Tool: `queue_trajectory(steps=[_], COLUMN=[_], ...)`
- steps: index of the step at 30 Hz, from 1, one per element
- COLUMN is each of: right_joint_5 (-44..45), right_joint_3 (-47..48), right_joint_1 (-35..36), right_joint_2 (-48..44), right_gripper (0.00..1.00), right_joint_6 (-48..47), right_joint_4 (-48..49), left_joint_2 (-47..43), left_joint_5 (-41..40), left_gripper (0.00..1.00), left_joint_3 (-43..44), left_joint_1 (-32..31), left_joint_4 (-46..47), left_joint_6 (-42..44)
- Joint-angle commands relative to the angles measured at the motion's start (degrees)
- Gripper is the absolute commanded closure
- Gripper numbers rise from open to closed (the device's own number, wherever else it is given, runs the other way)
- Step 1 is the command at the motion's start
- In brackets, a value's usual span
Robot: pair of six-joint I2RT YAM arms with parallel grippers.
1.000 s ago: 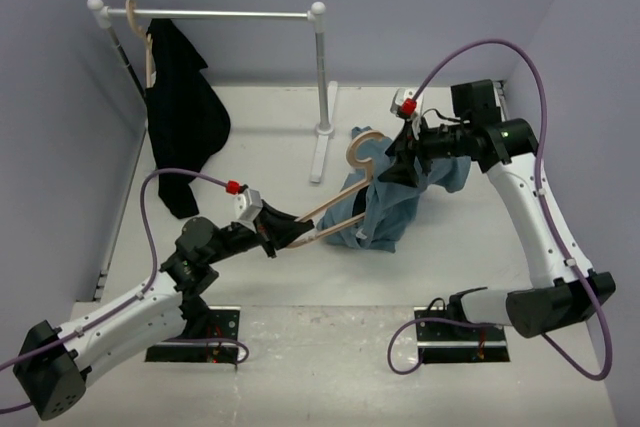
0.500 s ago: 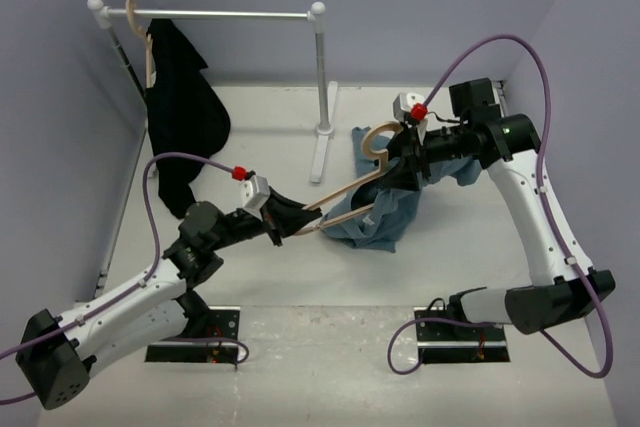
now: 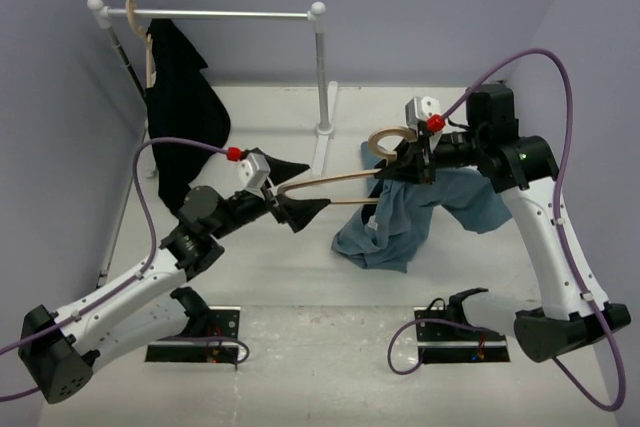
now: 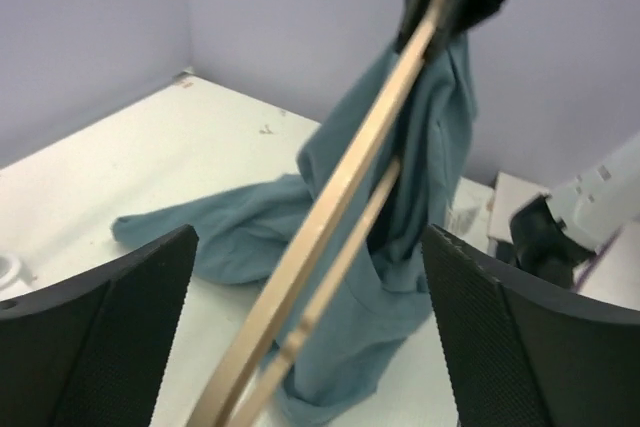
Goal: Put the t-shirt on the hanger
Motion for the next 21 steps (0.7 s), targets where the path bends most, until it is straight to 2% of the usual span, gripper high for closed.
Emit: queue_trajectory(steps=[1, 4, 7, 11, 13, 16, 21], right_joint_5=[-0.9, 3.3, 6.0, 7.8, 10.2, 14.3, 15.5], right_joint_3=[0.0, 0.6, 0.4, -0.7, -2.0, -3.5, -3.9], right_joint_1=[0.2, 0.2, 0.2, 0.2, 0.2, 0.2, 0.3], right_joint_2=[0.0, 1.0, 1.3, 0.5, -0.1, -1.3, -1.5], right_gripper=[1.00, 1.00, 1.00, 1.00, 1.00, 1.00, 1.00], right_joint_6=[3.2, 5.3, 6.4, 8.8, 11.7, 16.2, 18.8], right_joint_4=[8.4, 9.7, 11.4, 15.0, 18.9, 24.1, 25.6], left_joint_2=[-2.9, -7.6, -12.7, -13.8, -10.8, 1.3, 15.5], left_joint_5=[-16.7, -38.1, -43.8, -41.2, -34.2, -25.3, -22.7], left_gripper=[0.00, 0.00, 0.01, 0.13, 0.20, 0.25, 0.26], left_joint_3=[4.6, 3.1, -1.7, -10.6, -13.5, -13.7, -8.8], left_joint_1=[-0.8, -0.8, -0.8, -0.8, -0.9, -1.7, -6.2], left_joint_4=[-4.1, -10.6, -10.4, -3.7, 4.6, 13.8, 21.8], left_joint_6=[-1.4, -10.4, -15.8, -21.7, -25.4, -30.0, -29.3])
